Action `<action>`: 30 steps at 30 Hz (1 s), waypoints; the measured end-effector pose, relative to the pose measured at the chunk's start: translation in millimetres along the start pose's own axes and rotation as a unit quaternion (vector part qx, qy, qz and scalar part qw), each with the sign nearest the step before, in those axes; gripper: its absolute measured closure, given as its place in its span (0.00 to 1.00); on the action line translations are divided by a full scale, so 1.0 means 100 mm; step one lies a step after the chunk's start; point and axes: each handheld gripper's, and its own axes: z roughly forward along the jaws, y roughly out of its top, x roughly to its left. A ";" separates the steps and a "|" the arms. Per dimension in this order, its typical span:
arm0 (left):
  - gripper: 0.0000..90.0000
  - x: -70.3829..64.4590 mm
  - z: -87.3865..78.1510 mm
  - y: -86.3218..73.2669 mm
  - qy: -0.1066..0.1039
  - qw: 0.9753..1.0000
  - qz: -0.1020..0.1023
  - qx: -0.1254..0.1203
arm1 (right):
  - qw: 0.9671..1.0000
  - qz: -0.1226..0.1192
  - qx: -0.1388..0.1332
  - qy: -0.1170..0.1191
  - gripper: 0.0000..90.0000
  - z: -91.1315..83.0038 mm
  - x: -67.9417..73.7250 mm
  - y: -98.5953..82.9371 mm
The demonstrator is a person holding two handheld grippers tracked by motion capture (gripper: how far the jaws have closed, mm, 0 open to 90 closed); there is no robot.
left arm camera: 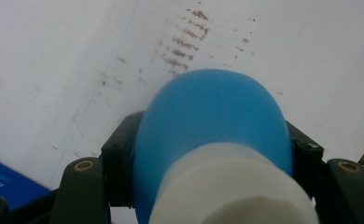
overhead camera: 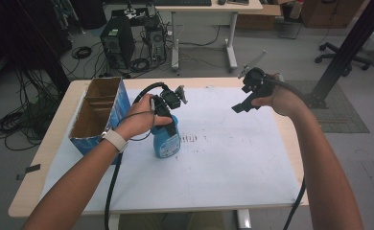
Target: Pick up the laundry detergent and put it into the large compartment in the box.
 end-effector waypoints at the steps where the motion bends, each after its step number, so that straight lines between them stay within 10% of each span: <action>1: 0.41 -0.01 0.00 0.00 0.003 1.000 -0.001 0.001 | 1.000 0.002 -0.001 0.000 0.10 -0.01 0.00 0.00; 30: 0.41 -0.06 -0.25 -0.06 0.017 1.000 -0.021 -0.013 | 1.000 -0.001 -0.004 -0.002 0.10 -0.04 0.03 0.00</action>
